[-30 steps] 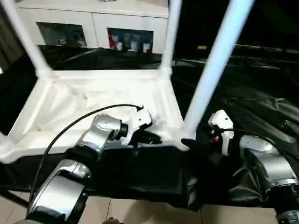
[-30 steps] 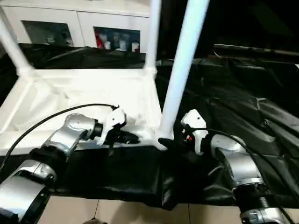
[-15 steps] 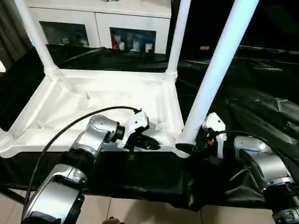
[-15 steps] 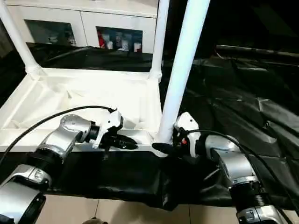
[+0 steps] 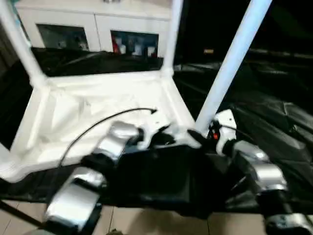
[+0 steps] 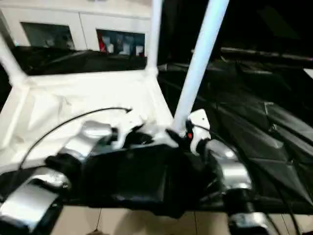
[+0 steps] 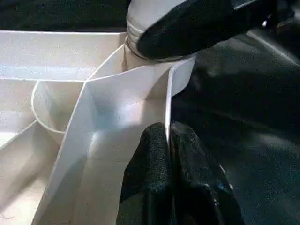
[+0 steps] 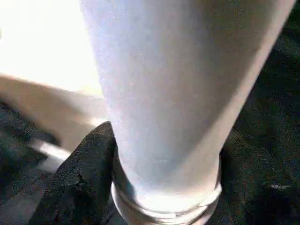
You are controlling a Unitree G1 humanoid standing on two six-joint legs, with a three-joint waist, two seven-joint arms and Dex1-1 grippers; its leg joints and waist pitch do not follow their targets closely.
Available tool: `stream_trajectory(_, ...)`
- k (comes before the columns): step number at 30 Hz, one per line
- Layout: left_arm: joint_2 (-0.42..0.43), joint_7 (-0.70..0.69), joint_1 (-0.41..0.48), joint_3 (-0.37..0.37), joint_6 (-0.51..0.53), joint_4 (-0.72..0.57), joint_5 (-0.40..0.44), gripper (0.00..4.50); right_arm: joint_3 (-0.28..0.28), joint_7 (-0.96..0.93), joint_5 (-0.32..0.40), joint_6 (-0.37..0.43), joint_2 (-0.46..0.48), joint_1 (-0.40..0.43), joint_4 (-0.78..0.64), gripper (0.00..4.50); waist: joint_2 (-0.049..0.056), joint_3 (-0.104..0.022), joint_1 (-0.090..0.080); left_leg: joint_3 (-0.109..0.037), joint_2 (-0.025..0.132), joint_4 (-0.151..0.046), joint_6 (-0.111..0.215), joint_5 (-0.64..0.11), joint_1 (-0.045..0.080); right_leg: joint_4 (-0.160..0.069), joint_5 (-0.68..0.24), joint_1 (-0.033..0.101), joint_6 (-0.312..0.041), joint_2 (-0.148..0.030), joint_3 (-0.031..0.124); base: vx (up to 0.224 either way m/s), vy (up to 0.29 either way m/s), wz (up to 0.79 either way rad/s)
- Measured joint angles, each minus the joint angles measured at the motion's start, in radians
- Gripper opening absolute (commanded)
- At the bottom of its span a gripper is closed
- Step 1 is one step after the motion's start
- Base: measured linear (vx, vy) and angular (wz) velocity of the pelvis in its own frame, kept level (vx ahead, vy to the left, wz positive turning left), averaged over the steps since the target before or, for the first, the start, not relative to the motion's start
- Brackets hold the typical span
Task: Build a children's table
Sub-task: Rotate leg to tighten
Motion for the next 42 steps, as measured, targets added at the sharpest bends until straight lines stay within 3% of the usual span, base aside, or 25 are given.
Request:
stream_trajectory(6,-0.051,0.103,-0.035,0.007,0.000,0.070,0.003,0.00,-0.027,-0.199,-0.054,-0.030,0.091,-0.025,0.038,2.73,0.003,-0.003,-0.001,0.000,-0.001,-0.001,0.000,0.000,0.002,0.000,0.000,0.002,0.000,-0.001,0.000,0.000,0.000,0.00)
stream_trajectory(8,-0.051,0.103,-0.035,0.008,-0.001,0.072,0.004,0.00,-0.028,-0.199,-0.055,-0.041,0.093,-0.026,0.044,3.28,0.003,-0.003,-0.001,0.000,-0.001,-0.002,0.000,0.000,0.002,0.000,0.000,0.002,0.001,-0.001,0.000,0.000,0.000,0.00)
stream_trajectory(13,-0.036,0.086,-0.037,0.013,-0.003,0.072,0.002,0.00,-0.026,-0.166,-0.058,-0.043,0.095,-0.026,0.044,3.72,0.004,-0.003,-0.011,0.000,-0.001,-0.002,0.000,0.000,0.002,0.000,0.000,0.002,0.000,-0.001,0.000,0.000,0.000,0.00)
stream_trajectory(18,-0.003,-0.006,-0.037,0.028,-0.008,0.069,-0.019,0.00,0.042,-0.029,-0.070,-0.026,-0.001,-0.021,0.005,3.80,0.006,-0.002,-0.024,0.000,-0.001,-0.005,0.000,0.000,-0.001,-0.001,0.000,-0.001,0.000,-0.001,-0.001,0.000,0.000,0.00)
stream_trajectory(20,0.029,-0.085,-0.026,0.028,-0.014,0.053,-0.032,0.00,0.088,0.105,-0.070,-0.021,-0.083,0.006,-0.049,3.80,0.006,-0.001,-0.021,-0.001,-0.001,-0.008,0.000,0.000,-0.001,-0.001,0.001,-0.002,-0.001,-0.001,-0.002,0.000,0.000,0.00)
stream_trajectory(26,0.123,-0.288,0.038,0.006,-0.021,-0.061,-0.056,0.00,0.139,0.372,-0.037,-0.020,-0.226,0.065,-0.153,3.80,-0.002,0.002,-0.012,0.000,-0.001,-0.010,0.003,0.001,-0.001,-0.001,-0.002,-0.002,-0.001,-0.001,-0.003,0.000,0.000,0.00)
stream_trajectory(33,0.178,-0.427,0.089,-0.013,0.002,-0.165,-0.076,0.00,0.153,0.503,0.023,-0.014,-0.262,0.074,-0.184,3.80,-0.006,0.005,0.006,0.001,-0.001,-0.009,0.002,0.000,-0.001,0.000,-0.002,-0.003,-0.001,-0.002,-0.003,0.000,0.000,0.00)
stream_trajectory(39,0.193,-0.451,0.112,-0.014,0.027,-0.213,-0.078,0.00,0.154,0.550,0.060,0.021,-0.256,0.075,-0.193,3.80,-0.008,0.006,0.007,0.001,-0.001,-0.009,0.002,0.000,-0.001,0.001,-0.002,-0.003,-0.001,-0.002,-0.003,0.000,0.000,0.00)
stream_trajectory(40,0.193,-0.451,0.112,-0.015,0.027,-0.215,-0.078,0.00,0.157,0.552,0.061,0.024,-0.254,0.075,-0.193,3.54,-0.009,0.007,0.007,0.000,-0.001,-0.009,0.001,0.000,-0.001,0.001,-0.002,-0.003,-0.001,-0.002,-0.003,0.000,0.000,0.00)
stream_trajectory(42,0.195,-0.451,0.114,-0.015,0.031,-0.220,-0.078,0.00,0.163,0.560,0.061,0.028,-0.245,0.075,-0.192,3.47,-0.010,0.007,0.006,0.000,-0.001,-0.009,0.001,0.000,-0.001,0.001,-0.002,-0.003,-0.001,-0.002,-0.003,0.000,0.000,0.00)
